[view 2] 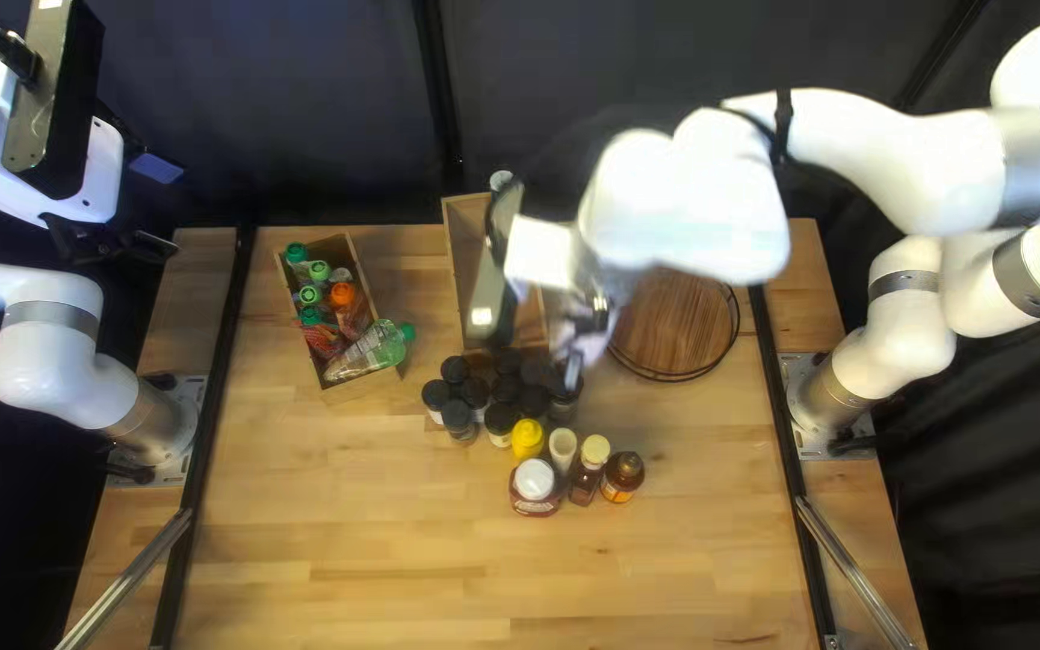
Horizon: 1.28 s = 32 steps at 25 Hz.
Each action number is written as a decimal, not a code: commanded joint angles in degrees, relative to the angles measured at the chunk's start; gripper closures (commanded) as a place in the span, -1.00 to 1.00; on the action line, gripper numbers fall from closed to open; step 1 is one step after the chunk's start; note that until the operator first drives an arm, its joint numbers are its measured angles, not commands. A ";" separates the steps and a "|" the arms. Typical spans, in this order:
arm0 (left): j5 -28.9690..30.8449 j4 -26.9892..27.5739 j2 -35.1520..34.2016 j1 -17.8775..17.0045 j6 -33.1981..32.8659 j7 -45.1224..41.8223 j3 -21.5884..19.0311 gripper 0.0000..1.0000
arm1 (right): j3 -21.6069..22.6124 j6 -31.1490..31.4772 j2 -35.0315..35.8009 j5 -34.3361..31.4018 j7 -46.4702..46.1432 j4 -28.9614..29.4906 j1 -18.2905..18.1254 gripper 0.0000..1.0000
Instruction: Separate condiments, baby food and spices and place it in 3 different racks/containers
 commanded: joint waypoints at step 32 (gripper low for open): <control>0.00 0.00 0.00 0.00 0.00 0.00 0.00 -1.00 | 4.86 -9.63 -5.20 -1.45 7.78 -9.52 1.75 1.00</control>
